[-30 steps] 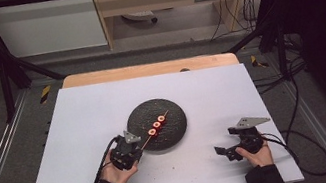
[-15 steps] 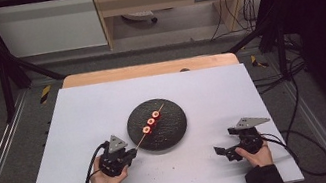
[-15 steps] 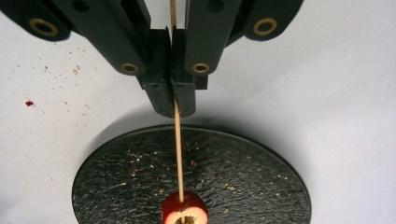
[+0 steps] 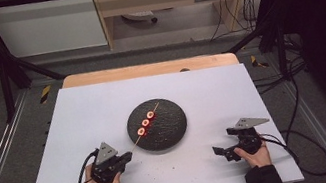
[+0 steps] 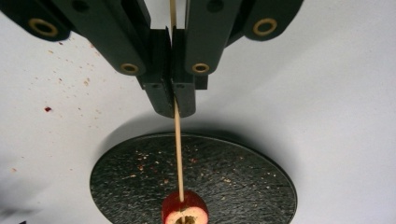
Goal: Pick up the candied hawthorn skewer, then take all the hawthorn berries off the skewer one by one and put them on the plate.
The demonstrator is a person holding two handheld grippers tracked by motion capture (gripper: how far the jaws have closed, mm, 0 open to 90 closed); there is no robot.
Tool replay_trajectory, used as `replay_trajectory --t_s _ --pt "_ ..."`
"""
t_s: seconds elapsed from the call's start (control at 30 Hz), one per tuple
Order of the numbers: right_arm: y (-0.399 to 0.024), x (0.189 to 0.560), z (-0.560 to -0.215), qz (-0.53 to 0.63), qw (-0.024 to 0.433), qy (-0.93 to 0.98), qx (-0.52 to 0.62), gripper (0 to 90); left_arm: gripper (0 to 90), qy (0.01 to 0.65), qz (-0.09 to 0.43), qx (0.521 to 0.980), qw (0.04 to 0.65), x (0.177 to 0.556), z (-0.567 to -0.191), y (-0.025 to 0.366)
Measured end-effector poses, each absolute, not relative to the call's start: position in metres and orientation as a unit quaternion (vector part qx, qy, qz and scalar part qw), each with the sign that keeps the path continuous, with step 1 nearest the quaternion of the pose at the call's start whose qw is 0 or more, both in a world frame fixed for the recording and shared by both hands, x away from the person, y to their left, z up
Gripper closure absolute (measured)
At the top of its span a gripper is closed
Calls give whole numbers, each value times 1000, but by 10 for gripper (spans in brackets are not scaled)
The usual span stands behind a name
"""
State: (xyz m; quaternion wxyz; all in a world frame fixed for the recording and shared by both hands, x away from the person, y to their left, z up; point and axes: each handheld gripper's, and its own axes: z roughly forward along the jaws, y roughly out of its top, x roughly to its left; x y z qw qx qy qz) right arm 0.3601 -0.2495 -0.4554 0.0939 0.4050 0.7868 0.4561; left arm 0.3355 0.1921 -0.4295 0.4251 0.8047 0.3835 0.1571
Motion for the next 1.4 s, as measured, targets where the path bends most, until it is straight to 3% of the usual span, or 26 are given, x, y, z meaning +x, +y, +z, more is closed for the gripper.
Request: replay_trajectory --t_s 1.4 --pt "-194 365 -434 473 89 775 409 6 881 361 159 794 463 324 -430 192"
